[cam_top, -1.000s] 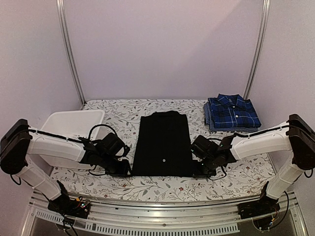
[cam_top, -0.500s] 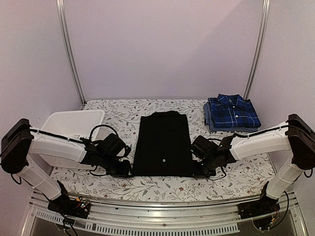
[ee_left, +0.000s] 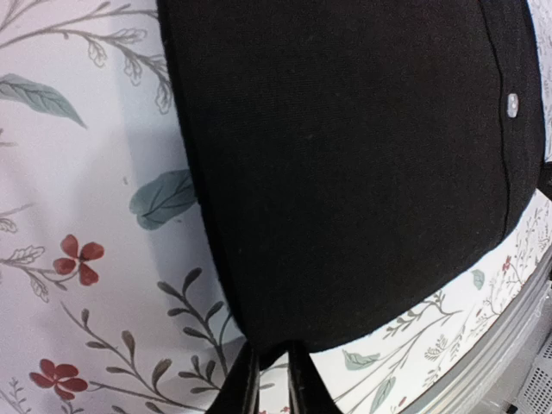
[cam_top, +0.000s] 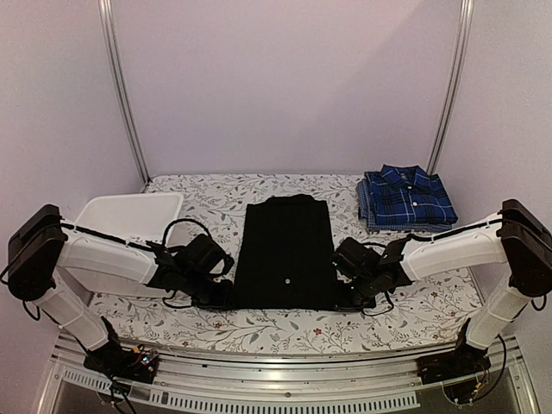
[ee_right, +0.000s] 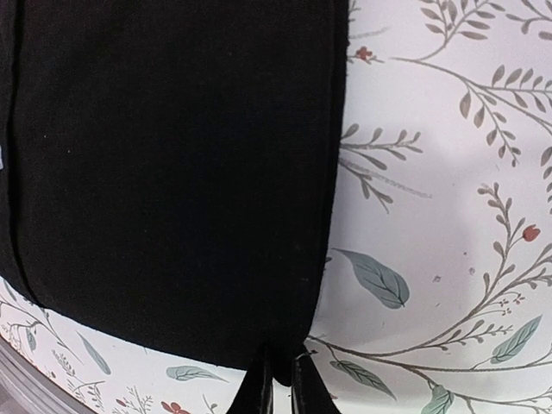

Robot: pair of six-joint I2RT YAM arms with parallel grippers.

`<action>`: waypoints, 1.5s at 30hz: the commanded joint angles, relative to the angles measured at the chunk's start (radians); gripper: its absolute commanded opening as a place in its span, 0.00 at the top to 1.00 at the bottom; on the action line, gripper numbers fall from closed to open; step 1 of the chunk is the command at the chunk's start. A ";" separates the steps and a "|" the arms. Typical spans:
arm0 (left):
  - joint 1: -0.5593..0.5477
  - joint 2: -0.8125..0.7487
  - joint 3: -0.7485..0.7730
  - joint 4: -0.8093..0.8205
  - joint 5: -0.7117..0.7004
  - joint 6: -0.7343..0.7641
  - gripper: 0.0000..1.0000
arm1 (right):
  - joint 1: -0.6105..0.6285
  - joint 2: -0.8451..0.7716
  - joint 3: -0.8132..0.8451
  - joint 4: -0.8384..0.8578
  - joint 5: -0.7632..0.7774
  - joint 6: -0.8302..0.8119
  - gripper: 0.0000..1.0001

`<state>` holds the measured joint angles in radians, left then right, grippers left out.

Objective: Fold and stack the long sleeve shirts
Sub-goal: Pick up the 2/3-rectangle-folded shirt from the center of the board, then fold the 2/3-rectangle-folded shirt at the center of the board.

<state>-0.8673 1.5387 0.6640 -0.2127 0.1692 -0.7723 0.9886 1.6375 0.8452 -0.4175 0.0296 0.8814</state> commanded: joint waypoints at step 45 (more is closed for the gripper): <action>0.378 0.694 1.066 -0.321 0.039 0.321 1.00 | -0.429 0.605 0.877 0.034 -0.052 -0.319 1.00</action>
<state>-0.4904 2.1288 1.6276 -0.5037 0.1848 -0.4915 0.5846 2.1162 1.6562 -0.4263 0.0418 0.6182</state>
